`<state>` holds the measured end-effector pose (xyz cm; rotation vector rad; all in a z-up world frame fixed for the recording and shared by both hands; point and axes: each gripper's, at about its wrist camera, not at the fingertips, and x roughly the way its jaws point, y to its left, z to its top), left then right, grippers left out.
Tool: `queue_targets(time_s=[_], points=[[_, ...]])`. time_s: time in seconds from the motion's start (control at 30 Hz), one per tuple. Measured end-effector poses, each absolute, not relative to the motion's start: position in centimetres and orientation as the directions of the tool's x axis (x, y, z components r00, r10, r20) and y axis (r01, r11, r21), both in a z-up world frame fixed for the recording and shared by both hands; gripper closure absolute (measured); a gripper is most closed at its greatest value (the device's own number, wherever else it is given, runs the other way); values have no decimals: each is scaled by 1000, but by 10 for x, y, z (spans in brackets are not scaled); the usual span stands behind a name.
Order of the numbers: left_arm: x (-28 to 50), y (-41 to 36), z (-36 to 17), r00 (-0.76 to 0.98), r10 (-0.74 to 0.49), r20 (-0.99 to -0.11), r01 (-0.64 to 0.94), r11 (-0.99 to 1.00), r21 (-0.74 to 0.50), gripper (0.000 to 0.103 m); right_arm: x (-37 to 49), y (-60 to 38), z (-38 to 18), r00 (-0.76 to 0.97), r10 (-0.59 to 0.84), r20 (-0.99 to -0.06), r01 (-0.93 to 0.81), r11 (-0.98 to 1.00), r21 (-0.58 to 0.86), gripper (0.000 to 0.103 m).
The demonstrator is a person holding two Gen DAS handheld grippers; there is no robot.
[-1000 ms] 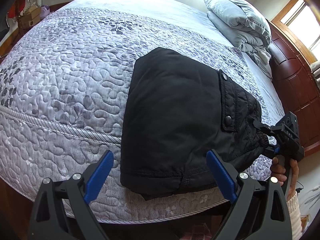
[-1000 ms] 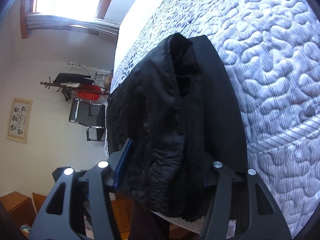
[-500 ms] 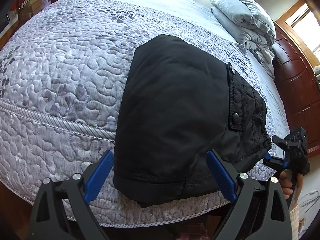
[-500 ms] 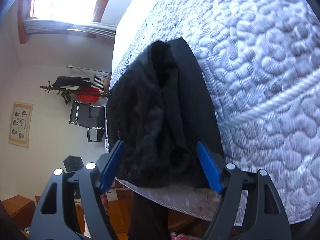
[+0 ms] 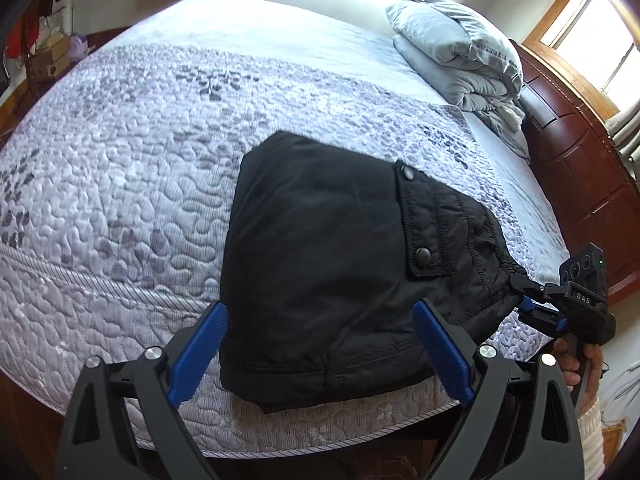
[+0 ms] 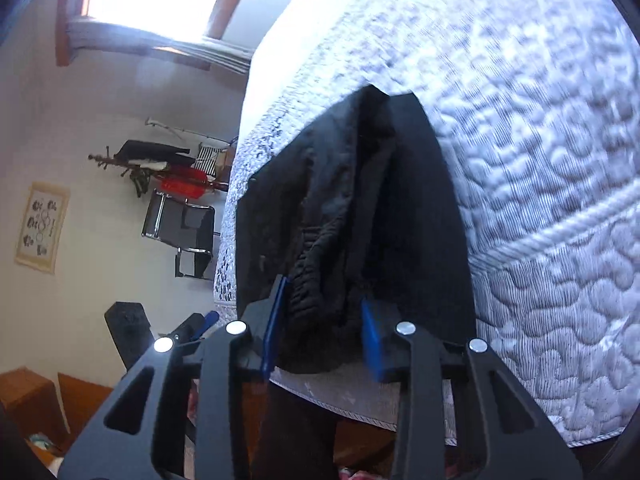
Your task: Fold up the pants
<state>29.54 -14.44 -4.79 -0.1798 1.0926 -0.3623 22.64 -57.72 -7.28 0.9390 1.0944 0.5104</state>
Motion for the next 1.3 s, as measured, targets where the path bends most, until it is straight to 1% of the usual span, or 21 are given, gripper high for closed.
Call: queue_targets(time_s=[0.17, 0.3, 0.4, 0.6, 1.0, 1.17, 1.23, 1.27, 1.3], points=[[293, -149, -24, 460, -376, -804, 232, 925, -300, 7, 226, -569, -83, 383, 740, -553, 123, 552, 825, 70], [292, -153, -10, 488, -384, -784, 249, 922, -297, 6, 222, -573, -109, 376, 741, -557, 184, 529, 828, 70], [291, -155, -2, 501, -390, -773, 264, 919, -292, 6, 221, -573, -121, 371, 735, -568, 196, 536, 821, 69], [294, -160, 6, 520, -386, -762, 296, 918, -263, 4, 219, -571, -127, 375, 742, -556, 198, 522, 830, 66], [307, -163, -13, 492, -346, -799, 282, 931, -230, 4, 216, -584, -109, 374, 701, -607, 154, 599, 786, 45], [313, -154, -33, 452, -317, -834, 260, 941, -216, 4, 209, -600, -105, 402, 691, -600, 160, 592, 790, 37], [316, -146, -41, 426, -318, -847, 251, 941, -227, 4, 206, -606, -102, 411, 686, -600, 160, 594, 788, 34], [320, -137, -47, 401, -339, -851, 249, 934, -254, 4, 205, -608, -102, 414, 684, -600, 157, 596, 788, 30], [322, -130, -52, 377, -364, -851, 248, 925, -286, 4, 205, -610, -100, 414, 688, -596, 149, 595, 790, 29]])
